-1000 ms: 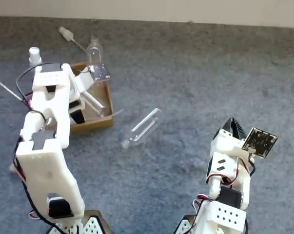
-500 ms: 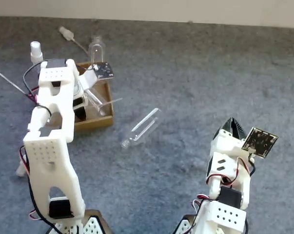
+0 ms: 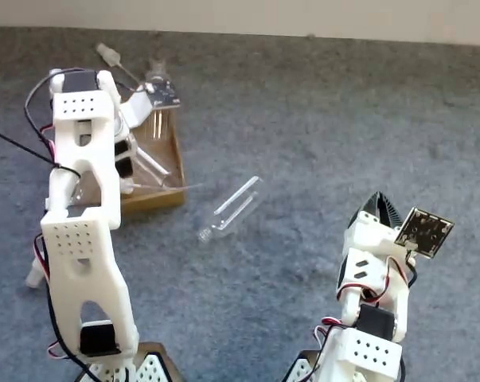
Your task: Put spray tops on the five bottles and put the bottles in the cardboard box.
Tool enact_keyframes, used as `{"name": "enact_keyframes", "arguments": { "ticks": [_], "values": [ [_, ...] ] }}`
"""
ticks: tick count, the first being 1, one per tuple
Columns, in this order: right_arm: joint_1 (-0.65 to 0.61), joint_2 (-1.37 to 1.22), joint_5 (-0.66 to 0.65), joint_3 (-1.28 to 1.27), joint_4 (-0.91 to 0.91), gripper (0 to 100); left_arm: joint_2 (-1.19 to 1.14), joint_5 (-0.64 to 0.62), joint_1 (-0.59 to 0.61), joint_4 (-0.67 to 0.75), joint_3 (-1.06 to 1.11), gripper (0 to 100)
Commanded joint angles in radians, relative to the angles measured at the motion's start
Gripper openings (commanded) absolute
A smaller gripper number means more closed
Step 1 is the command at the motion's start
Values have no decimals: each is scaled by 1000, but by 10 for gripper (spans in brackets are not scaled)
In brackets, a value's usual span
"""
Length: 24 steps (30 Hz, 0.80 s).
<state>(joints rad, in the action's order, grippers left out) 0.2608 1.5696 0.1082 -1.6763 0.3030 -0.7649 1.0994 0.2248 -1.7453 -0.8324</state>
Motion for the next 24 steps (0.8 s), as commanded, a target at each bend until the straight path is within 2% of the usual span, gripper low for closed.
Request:
{"name": "enact_keyframes", "arguments": {
  "ticks": [1,8,12,18,24],
  "values": [
    [-8,5,3,-120,2,14,18,-57,-18,-21,-61,119],
    [-8,5,3,-120,2,14,15,-35,4,-21,-59,124],
    [-8,5,3,-120,2,14,4,46,15,-21,-51,125],
    [-8,5,3,-120,2,14,-64,54,28,-21,-47,258],
    [-8,5,3,-120,2,14,-90,55,33,-21,-50,266]
  ]
}}
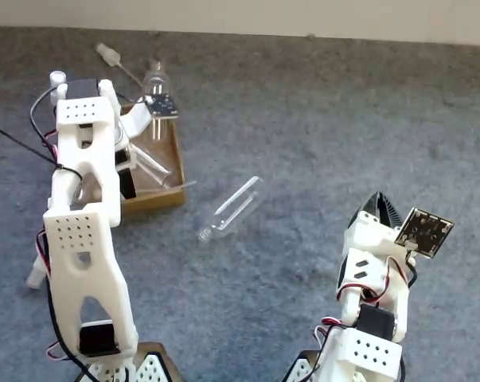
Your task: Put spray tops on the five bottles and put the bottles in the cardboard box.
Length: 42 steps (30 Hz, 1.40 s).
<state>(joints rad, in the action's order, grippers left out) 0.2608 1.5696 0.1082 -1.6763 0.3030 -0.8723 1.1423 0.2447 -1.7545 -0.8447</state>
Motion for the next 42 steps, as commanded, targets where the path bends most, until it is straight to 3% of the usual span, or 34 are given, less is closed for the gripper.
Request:
{"name": "enact_keyframes", "arguments": {
  "ticks": [1,14,20,42],
  "values": [
    [-8,5,3,-120,2,14,18,12,13,-12,-38,266],
    [-8,5,3,-120,2,14,10,75,41,-12,-31,261],
    [-8,5,3,-120,2,14,10,75,41,-12,-31,89],
    [-8,5,3,-120,2,14,147,-18,-1,-20,-30,46]
  ]
}}
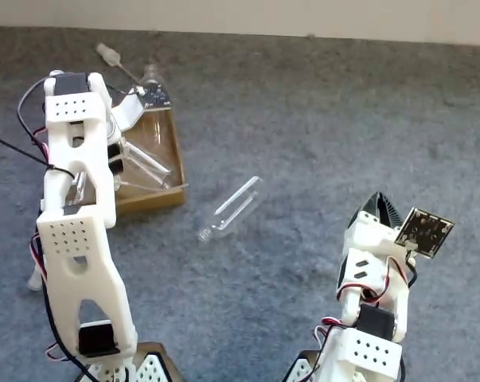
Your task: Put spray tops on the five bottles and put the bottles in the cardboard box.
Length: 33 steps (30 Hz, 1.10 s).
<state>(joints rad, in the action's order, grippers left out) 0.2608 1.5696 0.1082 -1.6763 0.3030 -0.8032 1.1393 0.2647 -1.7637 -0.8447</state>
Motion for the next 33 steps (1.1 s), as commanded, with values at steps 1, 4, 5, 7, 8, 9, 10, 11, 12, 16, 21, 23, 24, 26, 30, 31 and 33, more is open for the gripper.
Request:
{"name": "enact_keyframes", "arguments": {
  "ticks": [1,4,5,7,8,9,10,11,12,16,21,23,24,26,30,31,33],
  "values": [
    [-8,5,3,-120,2,14,77,-15,-21,-11,-30,46],
    [-8,5,3,-120,2,14,77,-12,-16,-11,-30,61],
    [-8,5,3,-120,2,14,77,-11,-13,-11,-30,85],
    [-8,5,3,-120,2,14,77,-9,-7,-11,-30,156],
    [-8,5,3,-120,2,14,76,-9,1,-11,-30,186],
    [-8,5,3,-120,2,14,71,-6,7,-11,-30,207],
    [-8,5,3,-120,2,14,70,6,13,-8,-30,215],
    [-8,5,3,-120,2,14,68,38,18,-8,-30,213],
    [-8,5,3,-120,2,14,67,71,27,-8,-30,207],
    [-8,5,3,-120,2,14,65,132,53,-3,-28,207],
    [-8,5,3,-117,2,14,62,215,74,-3,-28,205],
    [-8,5,3,-117,2,14,36,219,74,-3,-35,204],
    [-8,5,3,-117,2,14,18,219,74,-2,-36,204],
    [-8,5,3,-117,2,14,-19,219,74,15,-36,204],
    [-8,5,3,-117,2,14,-70,219,74,49,-36,200],
    [-8,5,3,-117,2,14,-76,221,74,48,-36,184],
    [-8,7,3,-117,2,14,-87,249,74,48,-36,133]
  ]
}}
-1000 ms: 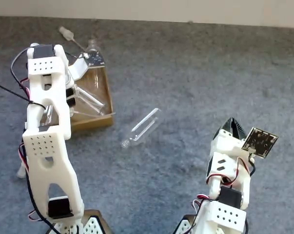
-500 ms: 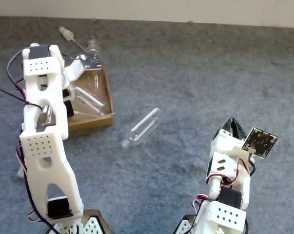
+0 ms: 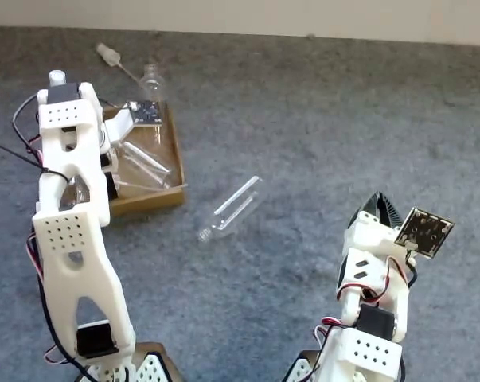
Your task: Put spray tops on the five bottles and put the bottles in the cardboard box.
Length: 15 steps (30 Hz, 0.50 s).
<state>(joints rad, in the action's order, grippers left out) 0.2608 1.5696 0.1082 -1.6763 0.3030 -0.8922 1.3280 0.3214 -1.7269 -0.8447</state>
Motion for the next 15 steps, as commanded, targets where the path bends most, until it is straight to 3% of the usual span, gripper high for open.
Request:
{"name": "enact_keyframes", "arguments": {
  "ticks": [1,15],
  "values": [
    [-8,7,3,-117,2,14,2,83,18,11,-35,109],
    [-8,7,3,-117,2,14,48,92,15,5,-68,84]
  ]
}}
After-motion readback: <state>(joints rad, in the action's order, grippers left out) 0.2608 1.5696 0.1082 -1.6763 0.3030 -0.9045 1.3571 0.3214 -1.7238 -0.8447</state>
